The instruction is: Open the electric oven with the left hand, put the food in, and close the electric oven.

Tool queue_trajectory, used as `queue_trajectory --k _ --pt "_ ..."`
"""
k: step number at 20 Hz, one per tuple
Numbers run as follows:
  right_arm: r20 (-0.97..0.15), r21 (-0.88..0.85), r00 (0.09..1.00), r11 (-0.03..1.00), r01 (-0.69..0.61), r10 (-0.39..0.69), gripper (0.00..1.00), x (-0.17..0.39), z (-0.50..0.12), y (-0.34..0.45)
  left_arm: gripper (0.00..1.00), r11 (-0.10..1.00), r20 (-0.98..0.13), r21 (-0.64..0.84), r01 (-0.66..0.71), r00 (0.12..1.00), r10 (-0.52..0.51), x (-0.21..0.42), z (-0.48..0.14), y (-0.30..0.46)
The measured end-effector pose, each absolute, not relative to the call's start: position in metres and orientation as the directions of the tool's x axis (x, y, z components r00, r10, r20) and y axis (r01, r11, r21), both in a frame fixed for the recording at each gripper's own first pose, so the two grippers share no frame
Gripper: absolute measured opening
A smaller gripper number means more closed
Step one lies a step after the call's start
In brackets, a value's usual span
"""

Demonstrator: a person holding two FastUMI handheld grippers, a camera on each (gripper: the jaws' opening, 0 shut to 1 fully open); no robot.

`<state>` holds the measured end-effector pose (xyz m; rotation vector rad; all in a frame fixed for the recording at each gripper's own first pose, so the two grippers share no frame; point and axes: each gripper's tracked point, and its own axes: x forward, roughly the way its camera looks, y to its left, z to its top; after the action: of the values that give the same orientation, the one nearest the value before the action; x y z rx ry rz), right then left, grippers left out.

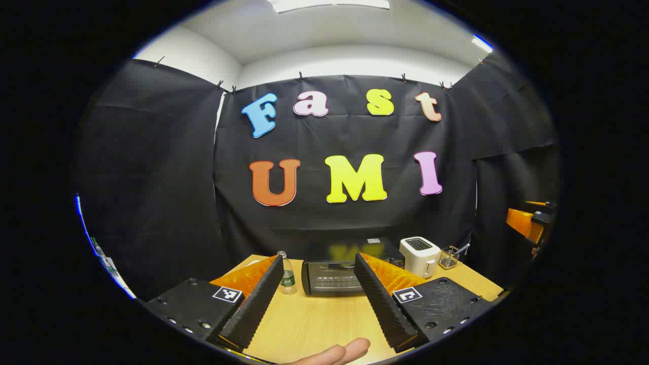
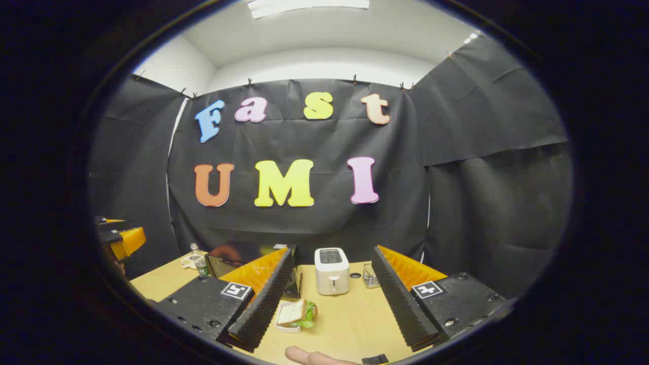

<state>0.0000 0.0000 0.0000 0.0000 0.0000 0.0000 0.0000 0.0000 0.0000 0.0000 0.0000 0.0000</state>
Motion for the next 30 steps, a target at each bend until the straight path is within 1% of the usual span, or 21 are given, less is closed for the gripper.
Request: queue_trajectory --k 1,6,11,12,13,16,17,18,19,20,21,25,27,30 --pt "0.004 -0.003 1.000 1.000 -0.001 0.001 1.00 -0.001 0.001 -0.001 0.92 1.000 0.002 0.006 0.001 1.000 -0.001 0.000 0.000 -0.002" --pt "0.025 -0.007 1.000 1.000 -0.007 0.007 1.00 -0.005 0.005 0.001 0.94 1.000 -0.006 0.015 0.006 1.000 -0.006 0.001 -0.004 -0.008" --pt "0.041 -0.012 0.999 1.000 -0.019 0.020 1.00 -0.008 0.006 0.005 0.94 1.000 -0.020 0.010 0.012 1.000 -0.012 0.007 -0.013 -0.010" --pt "0.042 -0.015 0.999 1.000 -0.022 0.022 0.91 -0.007 0.004 0.007 0.94 1.000 -0.018 0.010 0.014 1.000 -0.014 0.008 -0.015 -0.010" --pt "0.041 -0.016 0.999 1.000 -0.024 0.025 1.00 -0.006 0.002 0.009 0.94 1.000 -0.015 0.010 0.017 1.000 -0.017 0.007 -0.014 -0.010" --pt "0.033 -0.018 0.999 0.999 -0.033 0.033 1.00 0.001 -0.006 0.011 0.94 1.000 -0.015 0.017 0.024 1.000 -0.024 0.017 -0.016 -0.014" --pt "0.033 -0.020 0.999 0.999 -0.036 0.036 0.91 0.005 -0.006 0.012 0.94 0.999 -0.014 0.021 0.026 1.000 -0.026 0.023 -0.017 -0.017" --pt "0.036 -0.022 0.999 0.999 -0.037 0.038 1.00 0.008 -0.007 0.013 0.94 0.999 -0.019 0.022 0.029 0.999 -0.028 0.030 -0.019 -0.019" --pt "0.039 -0.025 0.998 0.999 -0.038 0.039 1.00 0.012 -0.007 0.014 0.94 0.999 -0.025 0.020 0.031 0.999 -0.031 0.038 -0.022 -0.021" --pt "0.038 -0.029 0.998 0.999 -0.040 0.041 0.91 0.018 -0.010 0.014 0.94 0.999 -0.035 0.012 0.034 0.999 -0.033 0.047 -0.024 -0.024" --pt "0.032 -0.033 0.999 0.999 -0.043 0.044 1.00 0.023 -0.011 0.015 0.94 0.999 -0.042 0.002 0.042 0.998 -0.042 0.056 -0.027 -0.027" --pt "0.008 -0.031 0.999 0.998 -0.050 0.050 1.00 0.044 -0.017 0.012 0.94 0.997 -0.062 -0.009 0.073 0.995 -0.073 0.103 -0.038 -0.038" --pt "0.005 -0.028 0.999 0.998 -0.048 0.048 1.00 0.055 -0.019 0.009 0.94 0.998 -0.076 -0.016 0.064 0.995 -0.065 0.134 -0.044 -0.038" --pt "0.000 -0.021 0.999 0.998 -0.053 0.053 1.00 0.069 -0.024 0.004 0.94 0.994 -0.120 -0.053 0.091 0.988 -0.097 0.177 -0.063 -0.052"
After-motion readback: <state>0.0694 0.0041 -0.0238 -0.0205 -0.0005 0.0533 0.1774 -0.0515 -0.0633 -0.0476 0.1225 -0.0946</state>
